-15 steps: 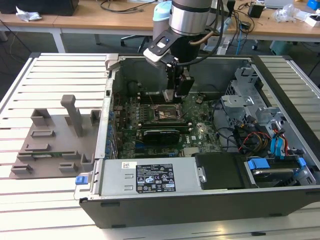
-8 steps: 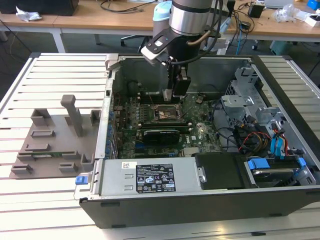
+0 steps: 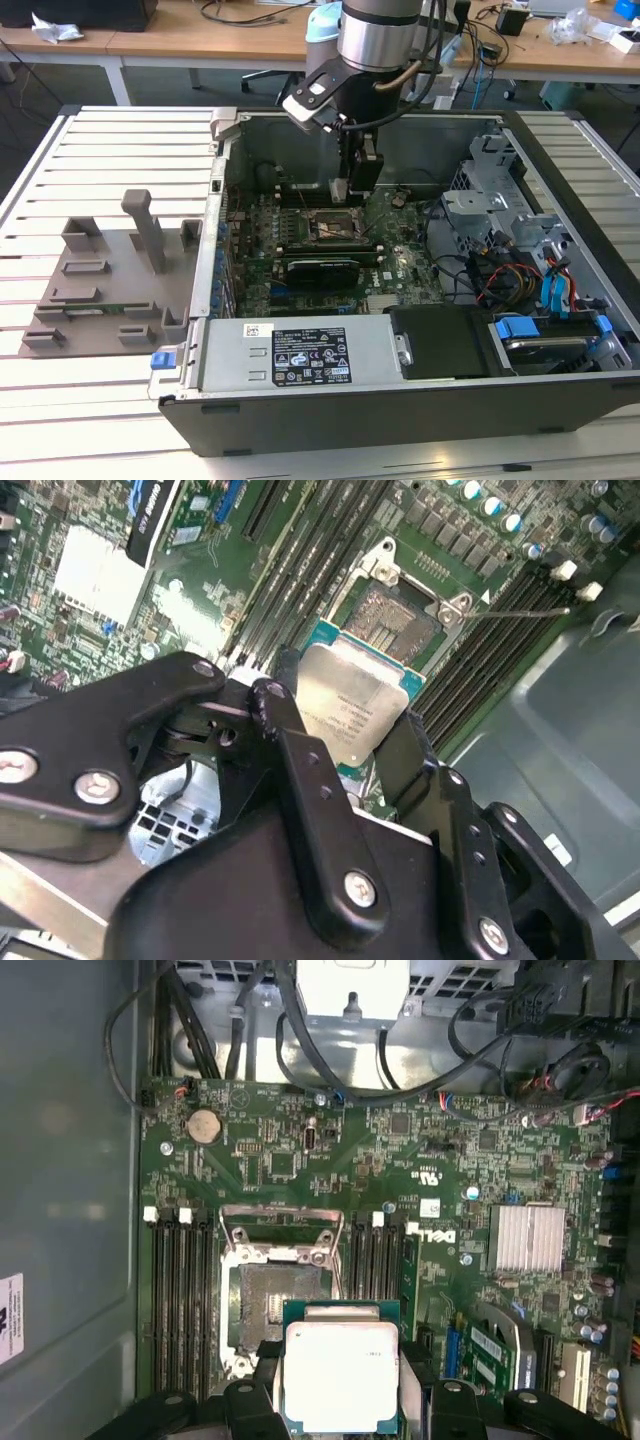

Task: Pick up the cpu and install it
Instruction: 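Place the cpu into insertion slot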

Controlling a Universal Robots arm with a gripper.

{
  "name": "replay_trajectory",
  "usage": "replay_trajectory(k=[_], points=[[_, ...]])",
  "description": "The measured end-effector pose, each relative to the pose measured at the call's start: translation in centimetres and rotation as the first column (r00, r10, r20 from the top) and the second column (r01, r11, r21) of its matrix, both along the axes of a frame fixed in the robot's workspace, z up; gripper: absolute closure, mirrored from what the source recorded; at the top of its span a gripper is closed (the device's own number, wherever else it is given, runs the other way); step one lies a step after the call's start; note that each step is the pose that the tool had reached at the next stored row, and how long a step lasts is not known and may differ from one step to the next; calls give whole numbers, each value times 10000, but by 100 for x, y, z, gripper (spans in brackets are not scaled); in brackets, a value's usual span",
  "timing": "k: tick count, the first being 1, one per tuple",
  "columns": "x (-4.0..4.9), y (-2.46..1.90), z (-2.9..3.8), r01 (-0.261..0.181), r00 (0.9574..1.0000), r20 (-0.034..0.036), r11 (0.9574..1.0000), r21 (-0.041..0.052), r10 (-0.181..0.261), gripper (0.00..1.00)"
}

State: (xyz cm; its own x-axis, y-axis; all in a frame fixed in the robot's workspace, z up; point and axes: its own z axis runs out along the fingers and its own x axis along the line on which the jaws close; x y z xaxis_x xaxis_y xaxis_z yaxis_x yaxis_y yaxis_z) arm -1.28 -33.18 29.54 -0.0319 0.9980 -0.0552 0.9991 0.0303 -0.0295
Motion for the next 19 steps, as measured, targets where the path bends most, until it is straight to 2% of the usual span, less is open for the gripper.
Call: replay_trajectory(k=[12, 19], points=[[0, 0, -2, 40, 10000, 2, 10000, -3, -40, 45], [-1, 0, -44, 41, 10000, 3, 10000, -20, -41, 45]])
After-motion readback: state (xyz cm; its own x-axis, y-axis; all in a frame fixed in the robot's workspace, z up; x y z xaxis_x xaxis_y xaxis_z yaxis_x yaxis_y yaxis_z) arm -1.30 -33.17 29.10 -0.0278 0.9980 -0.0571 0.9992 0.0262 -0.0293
